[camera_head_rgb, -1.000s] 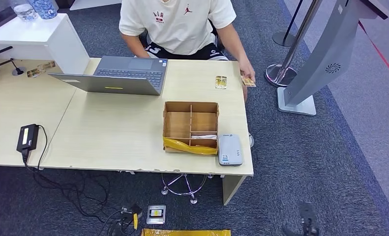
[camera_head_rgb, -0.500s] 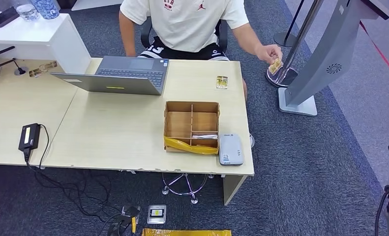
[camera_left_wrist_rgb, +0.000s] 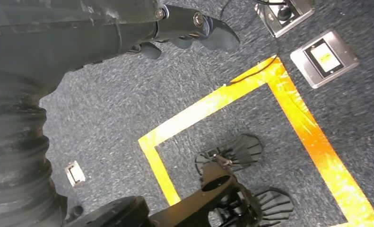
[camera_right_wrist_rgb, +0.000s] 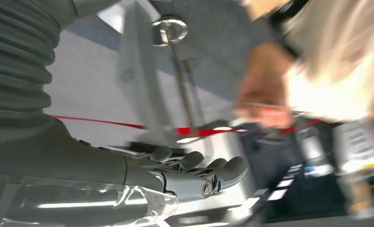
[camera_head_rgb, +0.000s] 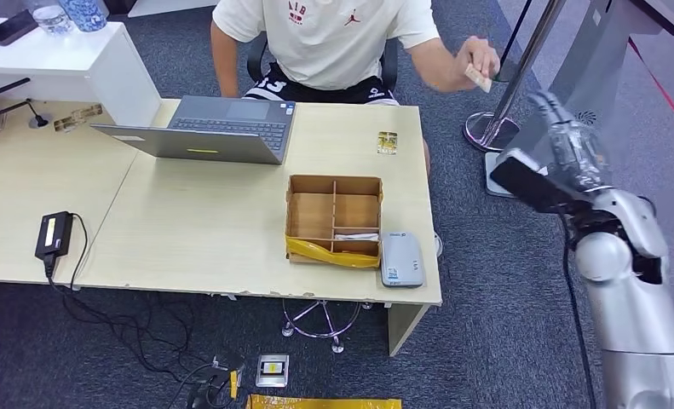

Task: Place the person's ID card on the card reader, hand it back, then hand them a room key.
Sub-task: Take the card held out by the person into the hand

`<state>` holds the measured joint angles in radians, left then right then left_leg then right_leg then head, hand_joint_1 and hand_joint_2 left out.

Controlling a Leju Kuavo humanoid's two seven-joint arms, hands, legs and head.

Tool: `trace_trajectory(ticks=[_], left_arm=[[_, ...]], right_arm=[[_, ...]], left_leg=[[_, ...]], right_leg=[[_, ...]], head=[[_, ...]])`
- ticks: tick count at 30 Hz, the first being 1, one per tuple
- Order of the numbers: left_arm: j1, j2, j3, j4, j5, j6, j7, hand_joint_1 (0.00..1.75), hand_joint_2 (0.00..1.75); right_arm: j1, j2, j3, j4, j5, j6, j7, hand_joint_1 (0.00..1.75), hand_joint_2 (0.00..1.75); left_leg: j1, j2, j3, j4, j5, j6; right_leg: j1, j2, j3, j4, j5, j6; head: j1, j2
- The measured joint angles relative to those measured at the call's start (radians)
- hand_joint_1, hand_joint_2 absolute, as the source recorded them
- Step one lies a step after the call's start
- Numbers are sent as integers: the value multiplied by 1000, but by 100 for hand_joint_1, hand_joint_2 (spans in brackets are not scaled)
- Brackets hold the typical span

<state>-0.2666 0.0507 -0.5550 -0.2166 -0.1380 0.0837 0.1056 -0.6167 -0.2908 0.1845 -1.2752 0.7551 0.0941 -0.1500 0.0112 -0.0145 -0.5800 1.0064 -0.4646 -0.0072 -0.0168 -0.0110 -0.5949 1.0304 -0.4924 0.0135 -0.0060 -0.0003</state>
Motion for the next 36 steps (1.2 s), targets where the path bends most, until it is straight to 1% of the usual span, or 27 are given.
trace_trajectory(ticks=[1, 4, 8, 10, 13, 19, 25, 34, 36], left_arm=[[-1, 0, 0, 0, 0, 1, -1, 0, 175], [-2, 0, 0, 0, 0, 5, -2, 0, 175], [-2, 2, 0, 0, -1, -8, -10, 0, 175], [-2, 5, 0, 0, -1, -13, -15, 0, 175], [-2, 7, 0, 0, -1, 0, -18, 0, 175], [-2, 6, 0, 0, -7, 20, -1, 0, 175], [-5, 7, 0, 0, -13, -11, -7, 0, 175], [-9, 8, 0, 0, -13, -12, -9, 0, 175], [-10, 8, 0, 0, -14, -12, -9, 0, 175]], right_arm=[[4, 21, 40, -27, 32, 18, 1, 0, 175], [19, 70, 124, -69, 80, 28, 2, 0, 175], [23, 122, 205, -93, 99, 13, 18, 0, 175], [22, 141, 228, -94, 103, -7, 30, 0, 175], [16, 158, 241, -92, 104, -36, 40, 0, 175], [9, 175, 248, -83, 100, -63, 49, 0, 175], [5, 206, 251, -66, 107, -88, 54, 0, 175], [-5, 250, 258, -35, 110, -100, 55, 0, 175], [-10, 256, 261, -26, 110, -104, 55, 3, 175]], left_leg=[[0, 0, 0, 0, 0, 0], [0, 0, 0, 0, 0, 0], [0, 1, 0, 0, -1, -1], [0, 1, 0, 0, -1, -1], [0, 1, 0, 0, -1, -1], [0, 1, 0, 0, -1, -1], [0, 2, 0, 0, -1, -1], [0, 2, 0, 0, -1, -1], [0, 2, 0, 0, -1, -1]], right_leg=[[0, 0, 0, 0, 0, 0], [0, 0, 0, 0, 0, -1], [0, 2, -1, -1, 0, -1], [0, 2, -1, -1, 0, -1], [0, 1, -1, -1, 0, -1], [0, 3, -1, -1, 0, -1], [0, 3, -2, -1, 0, -1], [0, 3, -2, -1, 0, -1], [0, 3, -2, -1, 0, -1]], head=[[0, 0], [0, 0], [0, 0], [0, 0], [0, 0], [0, 0], [0, 0], [0, 0], [0, 0]])
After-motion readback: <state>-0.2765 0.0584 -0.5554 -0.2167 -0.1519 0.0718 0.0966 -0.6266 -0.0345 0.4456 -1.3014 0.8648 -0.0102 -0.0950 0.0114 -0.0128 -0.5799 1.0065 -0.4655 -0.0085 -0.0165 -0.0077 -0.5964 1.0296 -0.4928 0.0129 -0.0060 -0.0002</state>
